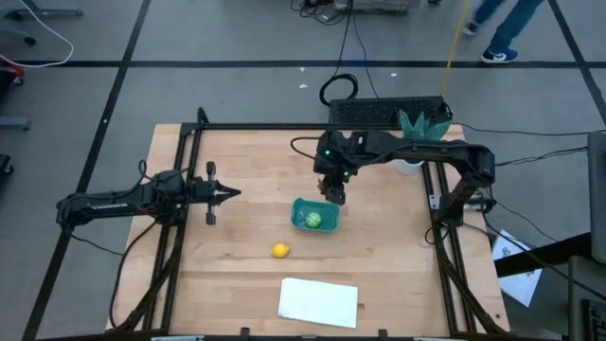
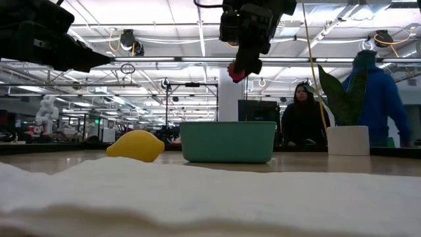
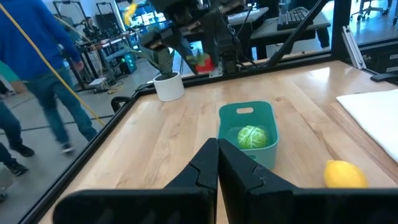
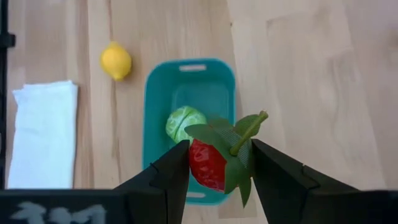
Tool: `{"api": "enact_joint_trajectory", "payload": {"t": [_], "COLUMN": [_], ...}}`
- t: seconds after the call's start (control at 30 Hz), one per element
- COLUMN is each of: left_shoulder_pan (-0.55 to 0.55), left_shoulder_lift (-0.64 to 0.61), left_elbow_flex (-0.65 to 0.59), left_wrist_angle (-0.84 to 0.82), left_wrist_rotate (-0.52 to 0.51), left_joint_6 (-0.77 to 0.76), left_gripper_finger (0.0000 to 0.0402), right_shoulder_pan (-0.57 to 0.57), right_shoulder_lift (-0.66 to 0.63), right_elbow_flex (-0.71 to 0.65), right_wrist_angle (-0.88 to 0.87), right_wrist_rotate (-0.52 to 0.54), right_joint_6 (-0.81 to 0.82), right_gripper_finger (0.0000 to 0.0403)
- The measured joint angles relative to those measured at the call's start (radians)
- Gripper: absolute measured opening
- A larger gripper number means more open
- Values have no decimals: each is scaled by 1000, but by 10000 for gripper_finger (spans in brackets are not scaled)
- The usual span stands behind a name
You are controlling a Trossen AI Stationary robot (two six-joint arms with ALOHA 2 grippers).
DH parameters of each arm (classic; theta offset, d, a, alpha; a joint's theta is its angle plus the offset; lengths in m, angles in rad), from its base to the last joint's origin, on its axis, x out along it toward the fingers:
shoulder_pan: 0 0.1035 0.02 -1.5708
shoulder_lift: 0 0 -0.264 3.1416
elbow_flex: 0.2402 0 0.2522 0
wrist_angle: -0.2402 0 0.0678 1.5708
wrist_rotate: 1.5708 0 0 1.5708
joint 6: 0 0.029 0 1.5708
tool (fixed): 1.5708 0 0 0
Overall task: Pick and placing Produce into tupperware
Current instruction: Put the red strawberry into the blue bin
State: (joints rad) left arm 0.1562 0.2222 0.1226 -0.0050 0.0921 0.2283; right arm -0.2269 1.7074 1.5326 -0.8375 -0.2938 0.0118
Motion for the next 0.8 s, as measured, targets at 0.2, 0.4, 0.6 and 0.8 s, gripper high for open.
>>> {"api": "enact_joint_trajectory", "payload": {"t": [0.2, 0.4, 0.6, 0.8], "left_shoulder_pan": [0, 0, 0, 0], "left_shoulder_lift": [0, 0, 0, 0], "left_elbow_flex": [0, 0, 0, 0], "left_wrist_angle": [-1, -1, -2, -3], "left_wrist_rotate": [-8, -7, -7, -7], "left_joint_6": [2, 2, 0, -1], "left_gripper_finger": [10, 10, 10, 10], "right_shoulder_pan": [18, 42, 52, 52], "right_shoulder_lift": [38, 73, 75, 79], "right_elbow_flex": [0, 0, 0, 0], "right_wrist_angle": [-2, -5, -25, -23], "right_wrist_rotate": [-32, -53, -53, -53], "right_joint_6": [-13, -41, -122, -159], "right_gripper_finger": [152, 152, 152, 152]}}
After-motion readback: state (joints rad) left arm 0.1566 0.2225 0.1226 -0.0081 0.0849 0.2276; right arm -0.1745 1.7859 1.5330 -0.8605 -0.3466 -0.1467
